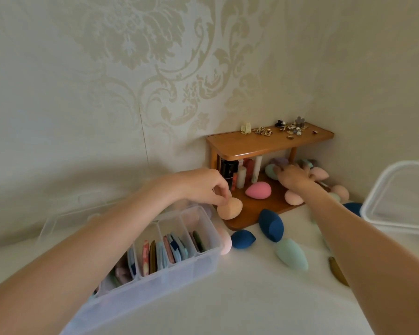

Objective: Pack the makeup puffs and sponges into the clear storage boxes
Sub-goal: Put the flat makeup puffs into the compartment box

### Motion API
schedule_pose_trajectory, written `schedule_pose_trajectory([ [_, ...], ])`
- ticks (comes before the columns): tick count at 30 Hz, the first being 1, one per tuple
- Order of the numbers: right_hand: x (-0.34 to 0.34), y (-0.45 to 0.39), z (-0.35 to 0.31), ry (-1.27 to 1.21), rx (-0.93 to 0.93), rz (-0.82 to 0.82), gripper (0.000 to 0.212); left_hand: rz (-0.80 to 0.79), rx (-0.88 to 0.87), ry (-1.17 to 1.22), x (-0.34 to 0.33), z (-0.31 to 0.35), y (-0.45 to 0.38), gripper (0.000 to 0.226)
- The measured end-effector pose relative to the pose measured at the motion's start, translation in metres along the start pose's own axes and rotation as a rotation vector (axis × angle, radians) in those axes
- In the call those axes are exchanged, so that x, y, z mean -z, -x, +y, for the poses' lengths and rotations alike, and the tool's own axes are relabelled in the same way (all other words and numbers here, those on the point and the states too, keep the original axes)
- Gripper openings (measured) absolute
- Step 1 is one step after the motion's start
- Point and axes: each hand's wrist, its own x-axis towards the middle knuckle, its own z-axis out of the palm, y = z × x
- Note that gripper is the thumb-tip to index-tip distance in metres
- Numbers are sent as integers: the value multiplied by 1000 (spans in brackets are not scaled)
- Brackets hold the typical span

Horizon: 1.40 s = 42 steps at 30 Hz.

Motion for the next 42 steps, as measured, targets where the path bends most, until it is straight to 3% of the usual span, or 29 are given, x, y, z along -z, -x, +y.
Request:
schedule_pose_trajectory([
  [10, 20, 36, 2, -322, -74, 299, 28, 63, 2, 41, 5, 13, 29, 21],
  [14, 29, 84, -7, -400, 77, 425, 13, 102, 13, 60, 2, 12, 55, 17],
  [18, 24, 136, -39, -371, 361, 293, 5, 24, 40, 58, -5, 14, 76, 16],
  [20, 19, 160, -57, -410, 485, 243, 11, 10, 53, 41, -8, 15, 83, 16],
  [25, -14, 205, -75, -344, 676, 253, 8, 64, 105, -42, -13, 14, 95, 17],
  [29, -29, 211, -78, -316, 664, 260, 8, 54, 94, -91, -16, 17, 98, 24],
  [32, -35, 205, -80, -117, 651, 273, 3, 42, 108, -91, -16, 18, 100, 26],
  [37, -40, 195, -76, 27, 687, 195, 17, 46, 90, -83, -16, 14, 99, 23],
  [42, -35, 190, -76, -122, 630, 13, 23, 130, 86, -21, -9, 9, 92, 18],
])
